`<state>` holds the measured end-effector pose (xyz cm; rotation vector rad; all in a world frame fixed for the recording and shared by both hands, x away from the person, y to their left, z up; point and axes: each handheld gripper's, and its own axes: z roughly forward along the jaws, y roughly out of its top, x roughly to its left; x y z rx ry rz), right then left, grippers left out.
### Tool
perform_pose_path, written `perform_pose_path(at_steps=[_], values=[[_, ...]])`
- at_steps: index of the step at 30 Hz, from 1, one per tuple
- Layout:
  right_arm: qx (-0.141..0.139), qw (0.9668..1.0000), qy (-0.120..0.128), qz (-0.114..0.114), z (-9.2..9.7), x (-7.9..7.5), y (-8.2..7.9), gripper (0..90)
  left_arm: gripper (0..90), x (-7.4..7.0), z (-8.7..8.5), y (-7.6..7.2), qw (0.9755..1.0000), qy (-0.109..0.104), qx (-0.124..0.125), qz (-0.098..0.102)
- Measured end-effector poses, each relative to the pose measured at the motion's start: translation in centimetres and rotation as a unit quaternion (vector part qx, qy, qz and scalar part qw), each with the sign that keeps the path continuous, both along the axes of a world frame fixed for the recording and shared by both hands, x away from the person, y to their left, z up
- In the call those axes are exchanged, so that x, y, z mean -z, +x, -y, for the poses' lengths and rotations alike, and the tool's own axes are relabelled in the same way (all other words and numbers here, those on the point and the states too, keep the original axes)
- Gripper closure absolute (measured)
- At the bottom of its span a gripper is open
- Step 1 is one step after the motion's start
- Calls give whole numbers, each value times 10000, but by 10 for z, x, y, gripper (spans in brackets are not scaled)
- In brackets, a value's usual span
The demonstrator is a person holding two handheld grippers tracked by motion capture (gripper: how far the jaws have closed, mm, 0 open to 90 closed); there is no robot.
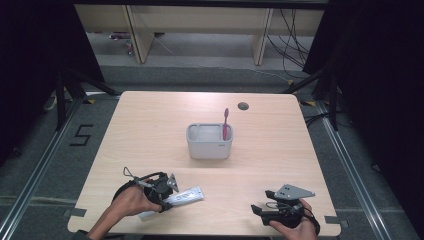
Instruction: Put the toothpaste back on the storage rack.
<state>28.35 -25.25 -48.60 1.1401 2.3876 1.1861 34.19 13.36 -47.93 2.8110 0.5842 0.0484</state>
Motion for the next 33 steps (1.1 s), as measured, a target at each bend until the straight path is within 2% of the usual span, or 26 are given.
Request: perform_pose_path(at_steps=[8,11,14,17,21,25,26,27,29,33], values=[[40,10000,21,36,0,0,0,264,668,1,2,4,9999,87,39,-46],[39,10000,-5,46,0,0,0,264,667,2,3,3,9999,95,-43,-74],[34,10000,13,49,0,0,0,264,670,1,5,3,9998,182,-10,-80],[17,10000,27,34,0,1,0,264,681,1,5,3,9998,195,97,-35],[22,10000,59,18,-1,1,0,264,692,0,6,2,9997,213,120,-20],[20,10000,27,52,0,1,0,264,706,-1,6,0,9998,182,102,46],[-16,10000,95,8,-1,2,1,264,709,-1,6,-1,9998,169,99,50],[20,10000,24,37,0,1,0,264,711,-1,6,-1,9998,159,99,59],[21,10000,32,30,0,1,1,264,715,-2,6,-2,9998,154,86,103],[42,10000,56,26,1,1,1,264,719,-5,4,-2,9998,-18,60,172]])
